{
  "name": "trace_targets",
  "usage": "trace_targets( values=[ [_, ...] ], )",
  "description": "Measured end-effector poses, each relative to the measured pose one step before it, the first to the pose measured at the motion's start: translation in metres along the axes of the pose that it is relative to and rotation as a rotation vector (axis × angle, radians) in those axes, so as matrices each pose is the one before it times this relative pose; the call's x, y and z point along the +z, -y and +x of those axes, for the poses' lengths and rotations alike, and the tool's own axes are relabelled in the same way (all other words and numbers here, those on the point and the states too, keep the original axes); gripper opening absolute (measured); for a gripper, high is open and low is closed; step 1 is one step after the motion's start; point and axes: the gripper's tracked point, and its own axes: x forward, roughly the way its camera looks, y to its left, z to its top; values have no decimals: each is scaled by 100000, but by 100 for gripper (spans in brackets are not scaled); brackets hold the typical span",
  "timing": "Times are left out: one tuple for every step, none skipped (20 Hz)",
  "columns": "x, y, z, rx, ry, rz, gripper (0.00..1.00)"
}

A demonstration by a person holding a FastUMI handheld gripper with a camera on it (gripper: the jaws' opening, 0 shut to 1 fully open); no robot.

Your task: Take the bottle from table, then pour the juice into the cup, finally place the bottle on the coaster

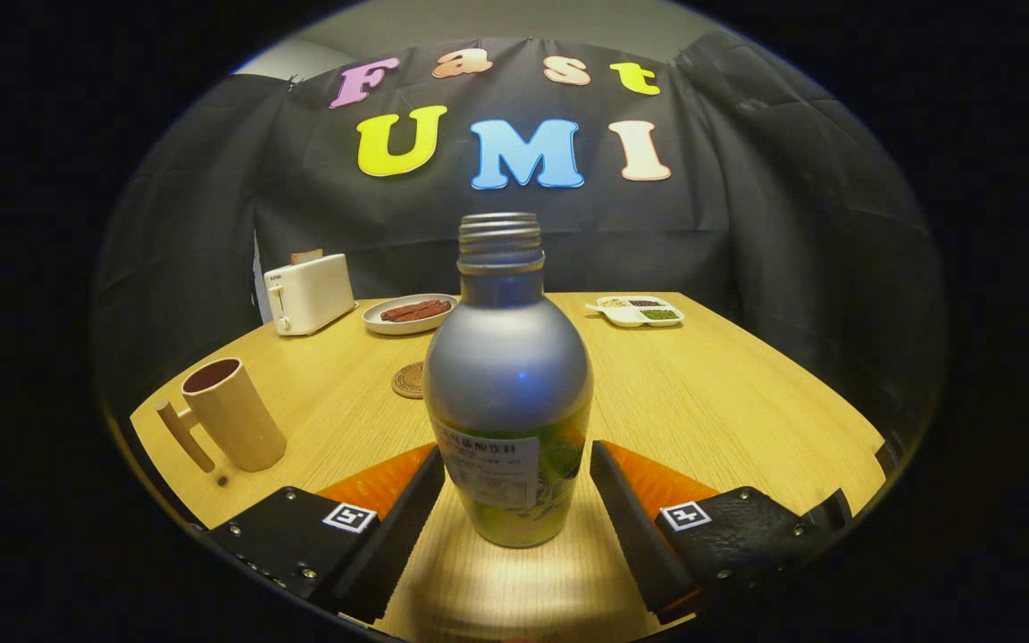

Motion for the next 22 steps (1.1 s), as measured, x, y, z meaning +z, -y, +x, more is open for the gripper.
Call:
trace_targets(
  values=[
    [-423,-65,45,22,-1047,53,100],
    [-342,66,24,-19,-1042,46,100],
    [-204,-16,73,23,-724,130,100],
    [-208,1,75,-86,-611,132,100],
    [-70,37,196,-270,-549,-47,100],
    [-159,75,-68,-323,-278,-125,100],
    [-47,62,-35,73,-171,137,100],
    [-39,58,38,-39,-265,289,100],
    [38,8,129,-135,-61,101,100],
    [-87,50,75,21,-432,-372,99],
    [-89,-46,214,-143,-456,-428,96],
    [-8,-9,-176,343,-278,-74,93],
    [-53,-99,19,352,-551,264,93],
    [-181,-33,101,405,-701,575,93],
    [9,-140,56,947,-381,839,93],
    [82,19,-22,-168,-35,702,87],
    [14,0,137,-170,-385,-710,82],
    [11,-63,-172,-179,-45,-469,82],
    [38,-8,-8,-67,-436,-107,82],
    [6,92,-7,-575,-127,171,81],
    [-39,-52,-66,470,-1038,-324,80],
    [13,-135,104,-290,-893,-763,78]
  ],
)
